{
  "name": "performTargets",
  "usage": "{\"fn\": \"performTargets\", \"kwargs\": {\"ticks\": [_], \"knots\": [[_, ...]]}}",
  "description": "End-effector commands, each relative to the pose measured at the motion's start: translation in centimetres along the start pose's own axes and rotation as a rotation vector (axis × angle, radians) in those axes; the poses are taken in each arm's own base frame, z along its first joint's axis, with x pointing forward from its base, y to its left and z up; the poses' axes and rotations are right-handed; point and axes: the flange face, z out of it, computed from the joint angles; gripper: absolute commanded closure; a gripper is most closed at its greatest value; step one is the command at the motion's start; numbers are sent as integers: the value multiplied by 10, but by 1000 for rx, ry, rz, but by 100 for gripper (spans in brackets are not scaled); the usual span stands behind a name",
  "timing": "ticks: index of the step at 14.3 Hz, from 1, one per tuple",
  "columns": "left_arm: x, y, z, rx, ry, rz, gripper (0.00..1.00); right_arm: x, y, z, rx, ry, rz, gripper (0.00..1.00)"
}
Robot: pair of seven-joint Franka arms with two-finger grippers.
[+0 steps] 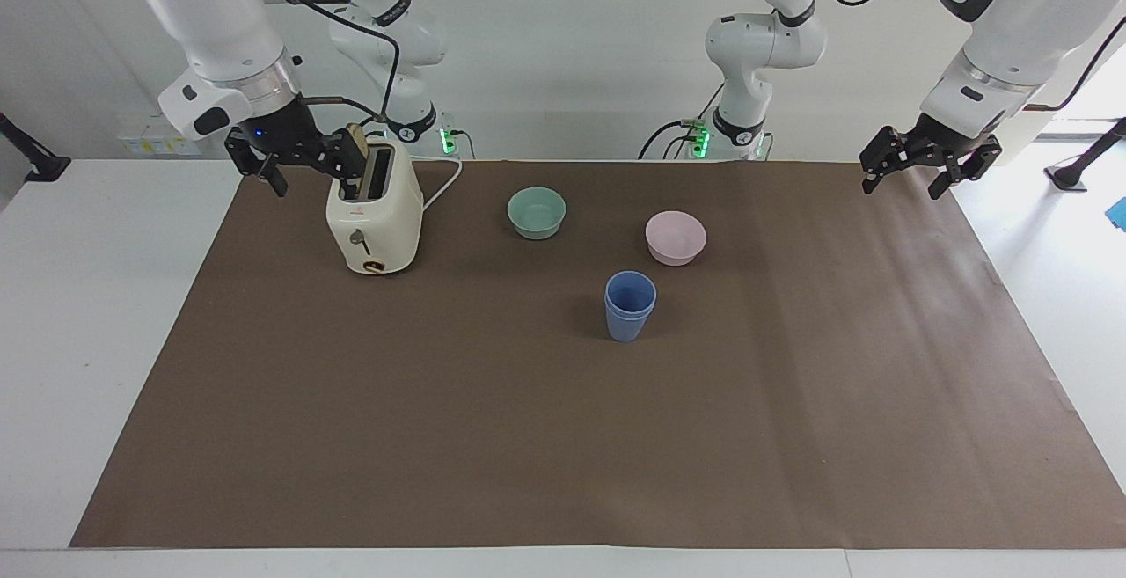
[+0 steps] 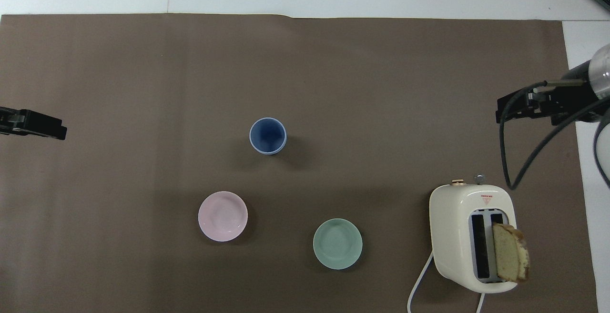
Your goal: Stack blue cups with both arms
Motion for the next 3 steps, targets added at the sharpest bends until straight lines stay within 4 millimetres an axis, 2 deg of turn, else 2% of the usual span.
{"fn": "performTargets", "kwargs": {"ticks": [1,3], "knots": [[-5,-2,-4,13,-7,4,0,-2,6,1,-11,17,20,0],[-5,-2,-4,13,-7,4,0,1,9,-1,12,34,34,0]]}}
